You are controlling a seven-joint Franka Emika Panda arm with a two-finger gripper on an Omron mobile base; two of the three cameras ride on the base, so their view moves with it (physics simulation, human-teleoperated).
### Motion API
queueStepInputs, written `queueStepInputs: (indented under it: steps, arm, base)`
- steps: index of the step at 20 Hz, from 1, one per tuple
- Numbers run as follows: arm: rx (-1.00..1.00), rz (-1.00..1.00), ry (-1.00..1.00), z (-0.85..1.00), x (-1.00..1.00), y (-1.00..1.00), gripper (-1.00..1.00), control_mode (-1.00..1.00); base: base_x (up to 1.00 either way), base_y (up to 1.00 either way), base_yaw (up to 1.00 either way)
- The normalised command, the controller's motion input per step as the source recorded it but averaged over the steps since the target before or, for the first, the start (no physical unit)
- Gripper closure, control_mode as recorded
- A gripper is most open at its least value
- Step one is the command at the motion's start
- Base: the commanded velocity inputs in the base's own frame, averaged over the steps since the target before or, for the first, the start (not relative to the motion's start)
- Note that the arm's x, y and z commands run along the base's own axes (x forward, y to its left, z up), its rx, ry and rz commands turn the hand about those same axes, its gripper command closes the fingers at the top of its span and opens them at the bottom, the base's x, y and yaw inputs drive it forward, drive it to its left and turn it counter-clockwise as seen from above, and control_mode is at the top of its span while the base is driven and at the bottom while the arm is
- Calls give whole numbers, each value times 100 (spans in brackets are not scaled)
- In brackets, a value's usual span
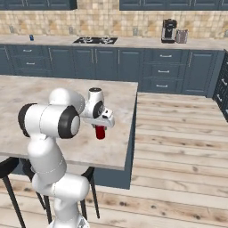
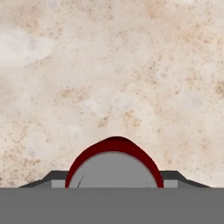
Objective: Four empty soda cans are scattered around the kitchen. Gather all the cans and cluster them next to the stove for recycling.
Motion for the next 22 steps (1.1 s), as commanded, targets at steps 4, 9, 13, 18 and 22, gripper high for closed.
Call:
queueStepInputs:
  steps: [4, 9, 13, 18, 22]
  arm:
    - [0, 0, -1, 0, -6, 0, 100, -100]
    - [0, 0, -7, 54, -90, -14, 100, -100]
    - [0, 0, 0, 76, -100, -2, 100, -100]
    - [0, 0, 3, 84, -86, -1, 100, -100]
    - [0, 0, 4, 66, -82, 0, 100, -100]
  base:
    - [0, 0, 0]
    - [0, 0, 0]
    - [0, 0, 0]
    - [0, 0, 0]
    - [0, 0, 0]
